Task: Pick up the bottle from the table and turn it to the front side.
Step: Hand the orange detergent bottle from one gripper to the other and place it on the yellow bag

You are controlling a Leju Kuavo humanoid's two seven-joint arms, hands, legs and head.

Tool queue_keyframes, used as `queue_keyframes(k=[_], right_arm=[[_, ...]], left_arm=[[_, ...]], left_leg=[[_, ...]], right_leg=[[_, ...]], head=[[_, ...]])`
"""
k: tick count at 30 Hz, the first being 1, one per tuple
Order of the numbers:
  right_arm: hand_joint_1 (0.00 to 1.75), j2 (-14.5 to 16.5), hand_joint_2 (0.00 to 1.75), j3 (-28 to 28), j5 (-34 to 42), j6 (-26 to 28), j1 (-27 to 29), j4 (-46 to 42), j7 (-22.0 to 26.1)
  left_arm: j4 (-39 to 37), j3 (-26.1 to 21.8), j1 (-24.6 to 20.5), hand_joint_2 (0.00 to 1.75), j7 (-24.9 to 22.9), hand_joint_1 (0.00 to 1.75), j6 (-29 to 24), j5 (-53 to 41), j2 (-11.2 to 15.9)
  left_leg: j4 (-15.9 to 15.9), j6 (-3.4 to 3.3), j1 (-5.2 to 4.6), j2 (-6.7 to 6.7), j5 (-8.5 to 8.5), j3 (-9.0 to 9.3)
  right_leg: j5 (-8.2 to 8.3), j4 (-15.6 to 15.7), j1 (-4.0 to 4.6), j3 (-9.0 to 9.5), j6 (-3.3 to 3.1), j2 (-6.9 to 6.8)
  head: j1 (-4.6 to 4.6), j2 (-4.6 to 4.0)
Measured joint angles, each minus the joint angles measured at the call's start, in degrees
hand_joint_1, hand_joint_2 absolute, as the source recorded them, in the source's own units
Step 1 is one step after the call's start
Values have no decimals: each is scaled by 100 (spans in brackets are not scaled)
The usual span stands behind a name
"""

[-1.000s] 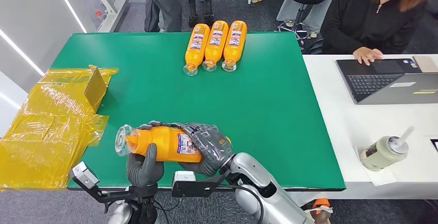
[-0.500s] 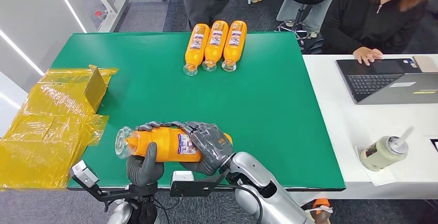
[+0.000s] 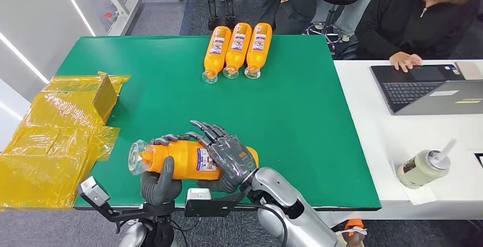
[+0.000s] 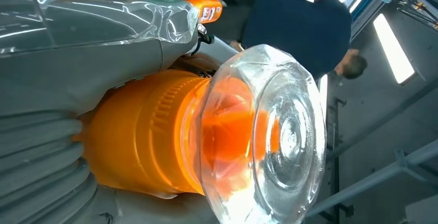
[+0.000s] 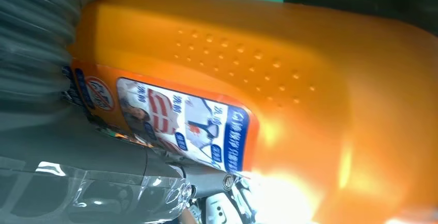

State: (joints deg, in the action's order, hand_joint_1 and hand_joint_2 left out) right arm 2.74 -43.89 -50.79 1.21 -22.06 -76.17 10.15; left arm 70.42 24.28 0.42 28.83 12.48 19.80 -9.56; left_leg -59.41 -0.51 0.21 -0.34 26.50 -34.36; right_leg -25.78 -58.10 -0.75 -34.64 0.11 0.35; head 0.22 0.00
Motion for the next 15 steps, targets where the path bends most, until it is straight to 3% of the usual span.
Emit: queue_keyframes(k=[15], right_arm=[[0,70,175,0,-4,52,47,-187,-5]], left_arm=[[-4,39,-3,175,-31,175,-9,21,-34]], left_leg=[[0,0,0,1,0,0]], right_leg=[[0,0,0,-1,0,0]], head=[[-1,0]])
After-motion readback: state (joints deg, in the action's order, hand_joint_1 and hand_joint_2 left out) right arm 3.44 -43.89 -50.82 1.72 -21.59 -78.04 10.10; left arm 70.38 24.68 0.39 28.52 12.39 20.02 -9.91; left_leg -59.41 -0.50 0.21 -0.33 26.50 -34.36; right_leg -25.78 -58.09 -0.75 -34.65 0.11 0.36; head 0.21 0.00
